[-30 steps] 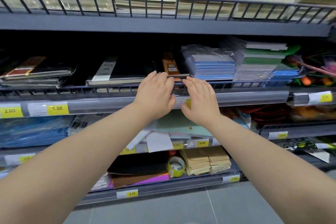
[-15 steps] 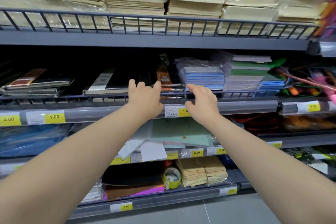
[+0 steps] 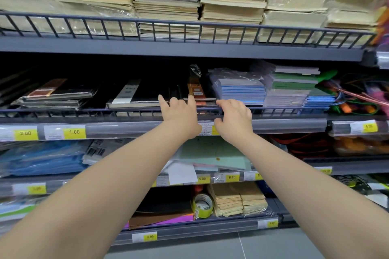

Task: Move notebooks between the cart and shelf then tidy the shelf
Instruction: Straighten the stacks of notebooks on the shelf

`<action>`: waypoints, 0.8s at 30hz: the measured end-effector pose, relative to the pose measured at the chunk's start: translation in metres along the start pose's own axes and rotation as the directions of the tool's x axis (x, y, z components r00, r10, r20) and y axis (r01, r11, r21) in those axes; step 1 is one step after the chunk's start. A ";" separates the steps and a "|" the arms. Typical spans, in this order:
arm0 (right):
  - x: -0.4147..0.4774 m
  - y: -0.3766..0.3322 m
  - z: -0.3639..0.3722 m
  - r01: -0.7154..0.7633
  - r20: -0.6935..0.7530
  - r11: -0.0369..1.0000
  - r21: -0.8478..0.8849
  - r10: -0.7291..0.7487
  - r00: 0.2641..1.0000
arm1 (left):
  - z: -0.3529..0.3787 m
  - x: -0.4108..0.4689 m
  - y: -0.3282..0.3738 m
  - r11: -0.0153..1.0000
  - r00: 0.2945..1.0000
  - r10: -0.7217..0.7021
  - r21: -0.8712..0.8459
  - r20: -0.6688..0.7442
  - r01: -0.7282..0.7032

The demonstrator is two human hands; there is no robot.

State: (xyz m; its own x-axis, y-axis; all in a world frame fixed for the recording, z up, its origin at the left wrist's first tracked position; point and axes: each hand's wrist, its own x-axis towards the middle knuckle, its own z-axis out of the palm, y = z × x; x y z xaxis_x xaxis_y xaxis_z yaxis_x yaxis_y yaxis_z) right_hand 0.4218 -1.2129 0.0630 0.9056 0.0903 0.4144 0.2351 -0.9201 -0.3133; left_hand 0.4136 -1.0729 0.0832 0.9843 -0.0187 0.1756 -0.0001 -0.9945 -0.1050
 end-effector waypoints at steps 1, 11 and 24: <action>-0.002 -0.003 0.001 0.035 -0.046 0.999 -0.014 -0.036 0.998 | 0.000 -0.003 -0.002 1.000 1.000 0.013 -0.012 -0.021 -0.013; -0.015 -0.054 0.023 0.451 -0.057 0.888 -0.090 -0.456 0.888 | 0.049 -0.059 -0.106 0.991 0.899 -0.043 -0.129 -0.436 -0.016; 0.006 -0.101 0.047 0.470 0.136 0.863 -0.182 -0.452 0.882 | 0.056 -0.047 -0.156 0.991 0.942 -0.107 -0.106 -0.317 0.077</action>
State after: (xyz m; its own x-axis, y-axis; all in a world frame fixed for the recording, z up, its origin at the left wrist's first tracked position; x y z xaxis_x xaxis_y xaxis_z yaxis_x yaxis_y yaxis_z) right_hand 0.4200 -1.1017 0.0563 0.7404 0.5472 0.3904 0.5647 -0.8214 0.0802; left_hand 0.3776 -0.9107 0.0368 0.8716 0.0561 0.4871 0.0569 -0.9983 0.0131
